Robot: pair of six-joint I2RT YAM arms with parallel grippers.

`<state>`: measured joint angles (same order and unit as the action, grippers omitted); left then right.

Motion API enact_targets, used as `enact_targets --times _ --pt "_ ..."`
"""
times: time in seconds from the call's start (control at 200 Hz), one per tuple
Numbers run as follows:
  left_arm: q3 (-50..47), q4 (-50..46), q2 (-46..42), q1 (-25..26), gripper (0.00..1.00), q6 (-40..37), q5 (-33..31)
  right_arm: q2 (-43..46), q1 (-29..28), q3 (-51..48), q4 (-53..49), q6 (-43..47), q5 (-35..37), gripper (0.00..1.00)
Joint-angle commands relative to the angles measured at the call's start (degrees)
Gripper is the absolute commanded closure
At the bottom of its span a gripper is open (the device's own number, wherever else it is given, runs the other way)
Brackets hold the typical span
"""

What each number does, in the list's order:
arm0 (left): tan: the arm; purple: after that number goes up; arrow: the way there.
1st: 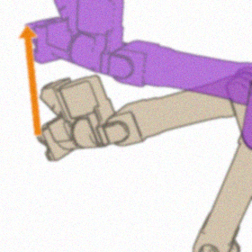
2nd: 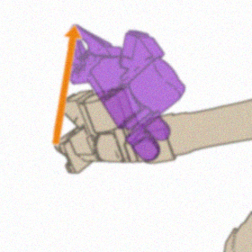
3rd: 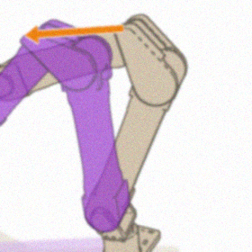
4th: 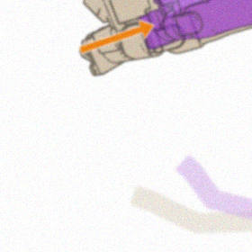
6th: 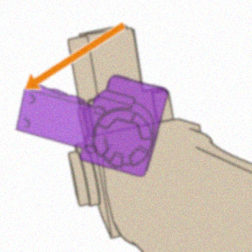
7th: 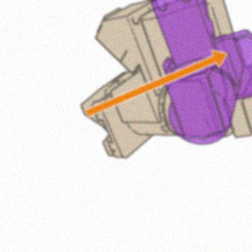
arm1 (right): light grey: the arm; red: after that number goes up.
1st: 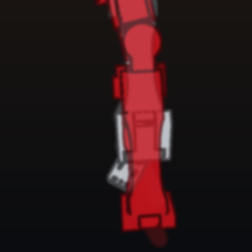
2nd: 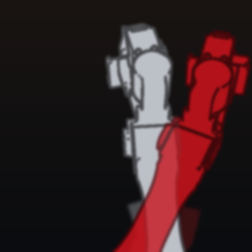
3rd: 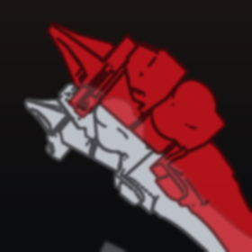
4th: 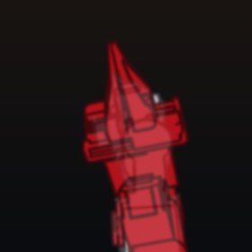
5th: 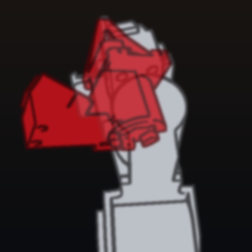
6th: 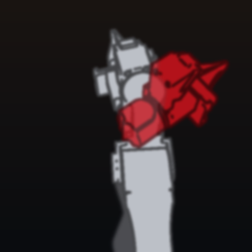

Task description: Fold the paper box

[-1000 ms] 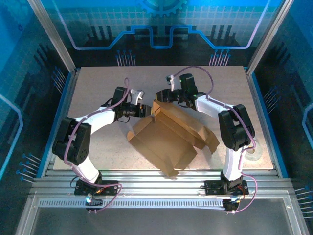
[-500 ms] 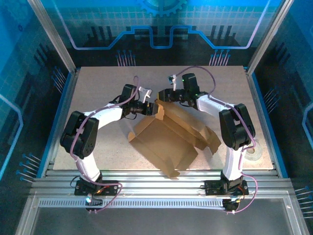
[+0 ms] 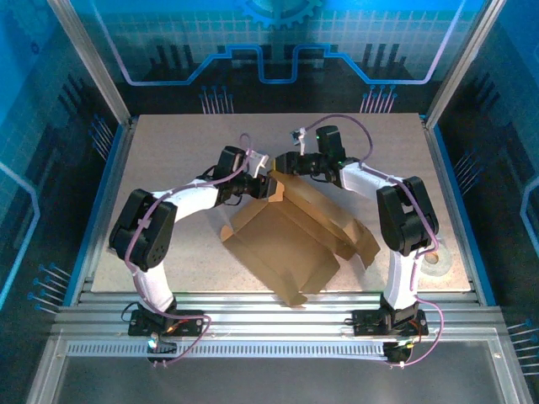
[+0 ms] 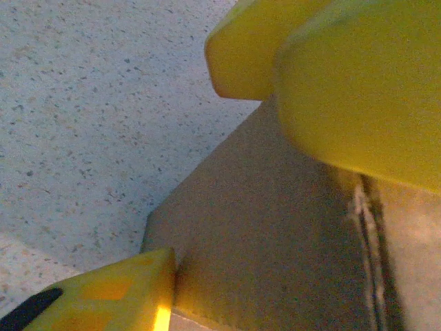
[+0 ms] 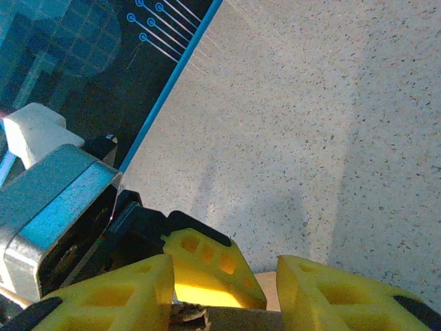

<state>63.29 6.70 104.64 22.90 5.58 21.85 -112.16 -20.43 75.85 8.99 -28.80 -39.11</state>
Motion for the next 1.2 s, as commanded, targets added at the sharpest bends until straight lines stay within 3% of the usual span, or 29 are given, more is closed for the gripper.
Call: enact_targets --times 0.0,0.48,0.896,1.196 --pt "1.2 2.5 1.2 0.8 0.62 -1.4 -4.9 -1.9 0.8 -0.1 -1.9 -0.6 -0.8 0.57" --pt "1.5 0.3 1.8 4.1 0.76 -0.5 -20.1 -0.7 1.1 -1.6 -3.2 0.1 1.0 0.6" --pt "3.2 -2.9 2.3 4.6 0.8 1.8 -25.0 0.7 1.4 -1.5 -5.5 0.9 3.2 0.61" --pt "1.6 -6.3 -0.6 5.0 0.81 5.2 -34.0 7.5 2.1 -1.3 -10.7 1.1 6.6 0.43"
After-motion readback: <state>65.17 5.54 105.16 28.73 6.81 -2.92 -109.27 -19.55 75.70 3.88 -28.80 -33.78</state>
